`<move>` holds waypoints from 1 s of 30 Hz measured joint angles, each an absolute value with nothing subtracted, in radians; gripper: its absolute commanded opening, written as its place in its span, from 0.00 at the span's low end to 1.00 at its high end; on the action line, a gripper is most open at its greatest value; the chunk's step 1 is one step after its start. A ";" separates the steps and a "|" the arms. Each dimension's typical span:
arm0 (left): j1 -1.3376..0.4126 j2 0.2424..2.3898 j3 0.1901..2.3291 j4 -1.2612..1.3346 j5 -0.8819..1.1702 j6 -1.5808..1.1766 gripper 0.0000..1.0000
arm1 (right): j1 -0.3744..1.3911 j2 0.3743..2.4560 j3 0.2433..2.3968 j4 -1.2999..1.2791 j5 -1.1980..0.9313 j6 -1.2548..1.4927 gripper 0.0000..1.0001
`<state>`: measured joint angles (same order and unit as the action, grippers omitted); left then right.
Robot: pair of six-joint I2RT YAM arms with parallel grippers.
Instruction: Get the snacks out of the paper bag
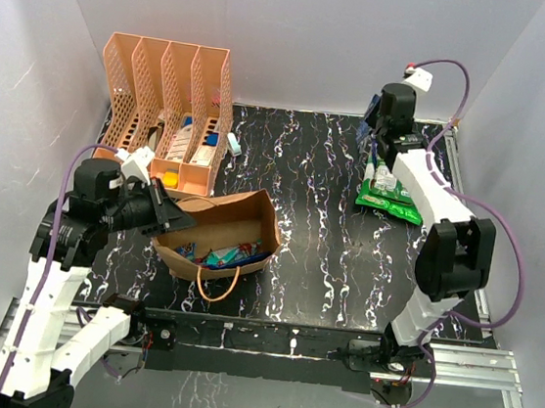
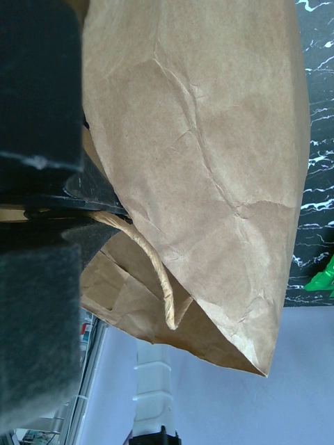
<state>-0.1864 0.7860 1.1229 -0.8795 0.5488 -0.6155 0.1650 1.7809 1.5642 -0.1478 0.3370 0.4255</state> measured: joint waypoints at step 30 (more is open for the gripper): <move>-0.186 0.902 1.198 -0.948 0.551 -0.468 0.00 | -0.125 1.743 1.024 -0.022 0.288 0.916 0.46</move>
